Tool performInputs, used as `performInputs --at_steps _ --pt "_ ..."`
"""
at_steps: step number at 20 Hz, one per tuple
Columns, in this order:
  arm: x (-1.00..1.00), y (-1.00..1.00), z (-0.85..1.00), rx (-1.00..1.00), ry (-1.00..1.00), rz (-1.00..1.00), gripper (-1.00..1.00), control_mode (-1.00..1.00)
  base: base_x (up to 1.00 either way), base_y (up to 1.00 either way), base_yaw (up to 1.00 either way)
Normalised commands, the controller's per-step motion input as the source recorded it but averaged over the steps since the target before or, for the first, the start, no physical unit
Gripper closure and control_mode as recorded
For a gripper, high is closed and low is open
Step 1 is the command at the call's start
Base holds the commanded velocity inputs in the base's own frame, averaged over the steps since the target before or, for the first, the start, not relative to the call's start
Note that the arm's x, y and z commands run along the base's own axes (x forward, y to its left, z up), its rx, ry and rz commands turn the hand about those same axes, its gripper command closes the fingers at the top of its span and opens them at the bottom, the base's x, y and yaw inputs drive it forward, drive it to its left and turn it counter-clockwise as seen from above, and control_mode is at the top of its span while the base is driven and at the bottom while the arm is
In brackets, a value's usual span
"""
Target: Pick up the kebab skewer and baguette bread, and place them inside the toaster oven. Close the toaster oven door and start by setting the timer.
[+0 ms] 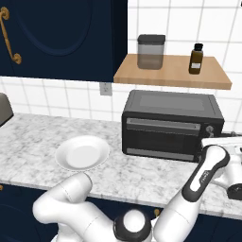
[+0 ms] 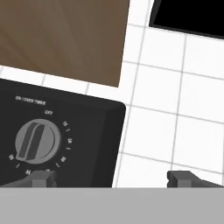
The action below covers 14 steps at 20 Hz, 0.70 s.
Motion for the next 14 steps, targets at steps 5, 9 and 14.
performInputs --at_steps 5,9,14 --pt "0.2 0.0 0.0 -0.09 0.06 0.0 -1.0 -1.0 0.0 0.0 0.0" --pt "0.26 0.0 0.0 -0.03 0.12 0.0 -1.0 -1.0 0.0 0.0 0.0" --pt "0.03 0.02 0.0 0.0 0.17 0.0 -1.0 -1.0 0.0 0.0 0.0"
